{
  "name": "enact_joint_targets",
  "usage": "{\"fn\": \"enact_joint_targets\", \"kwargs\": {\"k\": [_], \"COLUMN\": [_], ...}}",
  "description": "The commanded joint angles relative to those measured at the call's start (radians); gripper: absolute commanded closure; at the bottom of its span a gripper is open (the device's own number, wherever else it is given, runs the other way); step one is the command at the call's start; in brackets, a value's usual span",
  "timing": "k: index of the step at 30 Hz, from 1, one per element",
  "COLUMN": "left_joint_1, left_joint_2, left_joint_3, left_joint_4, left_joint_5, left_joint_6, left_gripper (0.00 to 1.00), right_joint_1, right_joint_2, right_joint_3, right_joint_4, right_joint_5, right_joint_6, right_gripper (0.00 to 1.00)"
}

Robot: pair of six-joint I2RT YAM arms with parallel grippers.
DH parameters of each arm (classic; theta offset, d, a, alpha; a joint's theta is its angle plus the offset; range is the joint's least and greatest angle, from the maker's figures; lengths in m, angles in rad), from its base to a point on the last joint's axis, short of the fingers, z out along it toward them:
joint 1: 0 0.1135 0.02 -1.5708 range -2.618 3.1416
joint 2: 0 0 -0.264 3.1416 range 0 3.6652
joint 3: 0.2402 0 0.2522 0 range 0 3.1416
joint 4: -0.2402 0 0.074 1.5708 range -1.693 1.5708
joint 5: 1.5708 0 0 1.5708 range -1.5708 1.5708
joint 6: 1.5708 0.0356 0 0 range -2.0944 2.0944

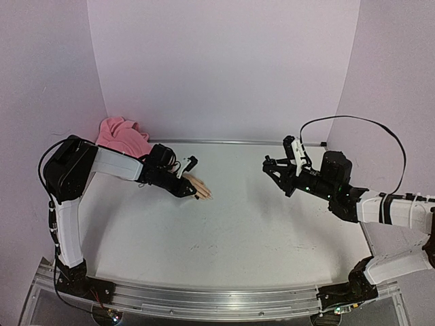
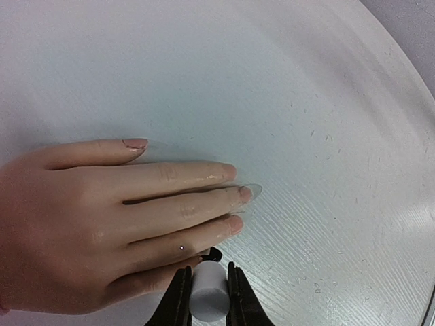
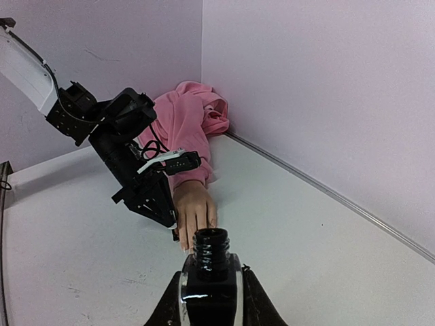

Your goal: Paint the nails

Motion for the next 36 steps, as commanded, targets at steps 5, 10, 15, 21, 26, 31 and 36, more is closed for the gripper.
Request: {"fn": "enact_joint_targets", "kwargs": {"k": [5, 10, 15, 21, 26, 31, 36], "left_joint_1": [-0.008, -0.011, -0.011, -0.011, -0.008, -0.008, -0.003], "left_joint_2": [0.000, -0.015, -0.049, -0.093, -0.110, -0.108, -0.090], "left_joint_3": [0.024, 0.024, 0.006, -0.021, -0.027, -0.023, -0.019], "left_joint_4": [0.035, 0.035, 0.036, 0.036, 0.036, 0.036, 0.035], "left_joint_5": [0.027, 0.029, 0.028, 0.007, -0.006, -0.013, -0.031], "left_joint_6": [0.007, 0.003, -0.007, -0.010, -0.010, -0.010, -0.005], "left_gripper": [1.00, 1.00, 1.00, 1.00, 1.00, 1.00, 1.00], "right_joint_1": [-0.008, -0.007, -0.008, -0.009, -0.009, -0.009, -0.008], "right_joint_2": [-0.005, -0.003, -0.004, -0.009, -0.013, -0.012, -0.010], "right_joint_3": [0.019, 0.019, 0.016, 0.009, 0.006, 0.005, 0.005], "right_joint_4": [0.077, 0.079, 0.080, 0.083, 0.085, 0.086, 0.087], "right_joint_5": [-0.021, -0.021, -0.022, -0.023, -0.023, -0.024, -0.023], "right_joint_6": [0.012, 0.014, 0.015, 0.017, 0.019, 0.017, 0.019], "right_gripper": [1.00, 1.00, 1.00, 1.00, 1.00, 1.00, 1.00]}}
